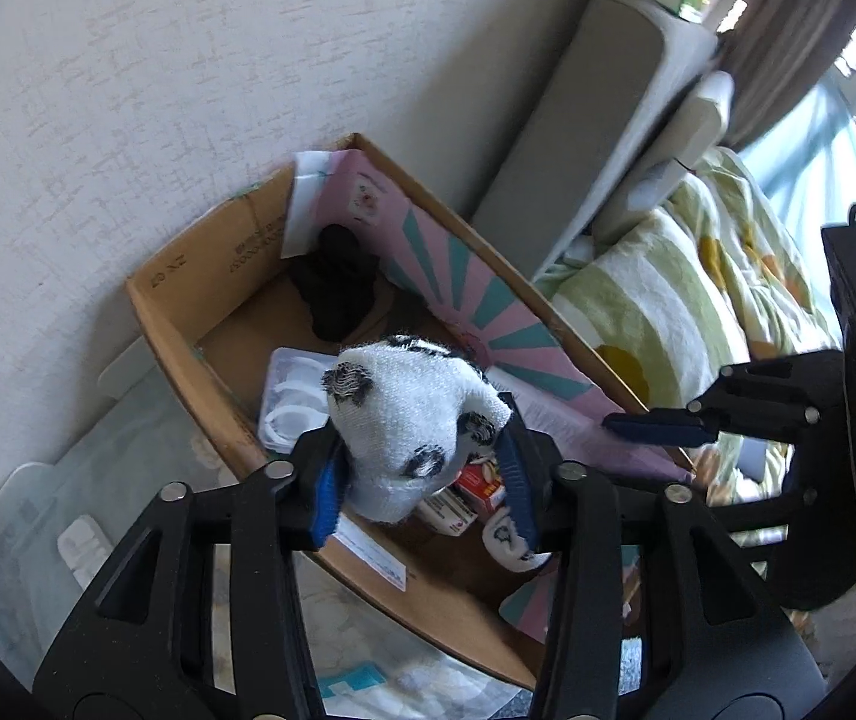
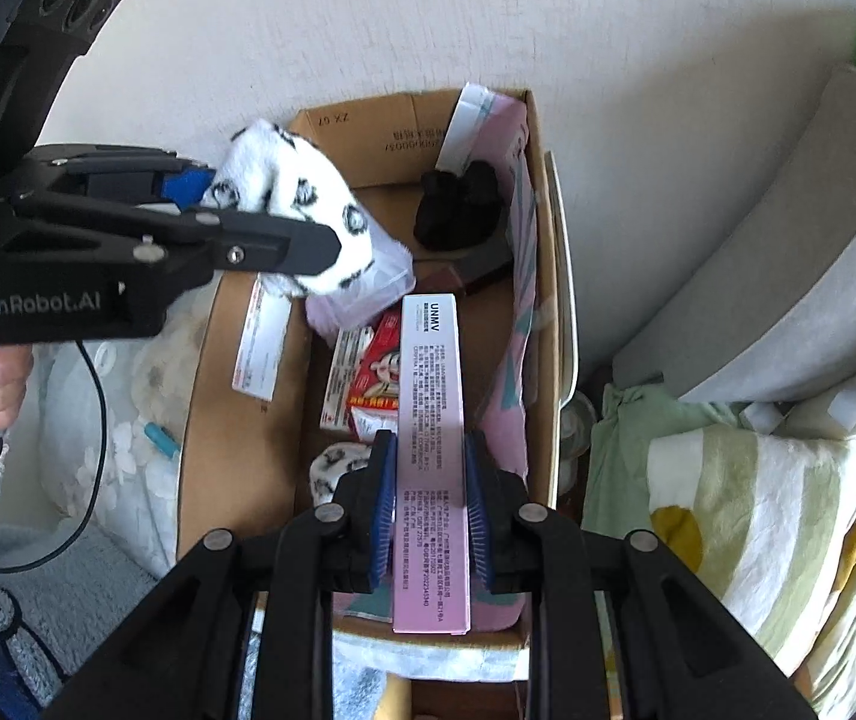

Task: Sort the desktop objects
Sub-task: 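Open the left tool to drop the sock while the right tool releases the pink box, then withdraw both tools from the box back over the bed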

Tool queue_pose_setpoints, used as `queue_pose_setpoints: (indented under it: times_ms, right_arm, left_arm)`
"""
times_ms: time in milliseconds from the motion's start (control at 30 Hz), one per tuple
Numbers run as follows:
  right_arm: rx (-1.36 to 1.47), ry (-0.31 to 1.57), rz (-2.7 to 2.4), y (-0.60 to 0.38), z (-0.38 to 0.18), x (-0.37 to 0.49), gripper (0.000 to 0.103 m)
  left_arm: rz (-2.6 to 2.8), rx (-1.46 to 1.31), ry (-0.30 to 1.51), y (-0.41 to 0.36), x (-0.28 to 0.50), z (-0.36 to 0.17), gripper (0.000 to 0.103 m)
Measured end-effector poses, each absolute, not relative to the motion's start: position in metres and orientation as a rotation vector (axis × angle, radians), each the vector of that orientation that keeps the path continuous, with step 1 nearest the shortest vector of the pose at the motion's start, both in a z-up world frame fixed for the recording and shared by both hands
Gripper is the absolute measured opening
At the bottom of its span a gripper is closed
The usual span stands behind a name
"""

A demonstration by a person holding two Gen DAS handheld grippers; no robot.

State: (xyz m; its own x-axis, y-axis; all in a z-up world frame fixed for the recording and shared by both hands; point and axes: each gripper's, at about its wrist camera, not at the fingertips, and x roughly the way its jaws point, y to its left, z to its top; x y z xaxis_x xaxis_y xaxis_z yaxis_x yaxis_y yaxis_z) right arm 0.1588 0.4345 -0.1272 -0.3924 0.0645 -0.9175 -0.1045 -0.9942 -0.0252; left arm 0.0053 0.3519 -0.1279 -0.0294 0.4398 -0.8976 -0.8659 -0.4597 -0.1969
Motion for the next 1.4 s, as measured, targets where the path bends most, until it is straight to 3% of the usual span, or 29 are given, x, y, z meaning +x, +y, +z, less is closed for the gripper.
queue_pose_setpoints:
  times_ms: [67,100,133,333,933,1233,1400]
  right_arm:
    - [-1.673,0.027,2.517,0.431,-0.128,0.155,0.044]
    - [-1.662,-0.012,2.500,0.428,-0.128,0.155,0.077]
    - [-1.649,-0.042,2.491,0.425,-0.127,0.156,0.095]
    - [-1.634,0.043,2.602,0.422,-0.112,0.164,0.103]
    - [-1.584,-0.173,2.672,0.374,-0.098,0.150,0.103]
    - [-1.589,-0.211,2.797,0.342,-0.090,0.138,0.103]
    - [-1.628,-0.326,2.890,0.306,-0.092,0.132,0.103]
  left_arm:
    - [1.687,-1.282,0.504,0.351,0.002,-0.129,0.085]
    - [1.693,-1.281,0.496,0.349,0.001,-0.128,0.102]
    - [1.697,-1.266,0.477,0.347,0.000,-0.125,0.103]
    - [1.732,-1.241,0.432,0.331,-0.010,-0.107,0.103]
    - [1.850,-1.250,0.401,0.254,-0.036,-0.086,0.103]
    - [1.940,-1.277,0.304,0.177,-0.061,-0.076,0.103]
    - [2.000,-1.333,0.197,0.122,-0.081,-0.073,0.103]
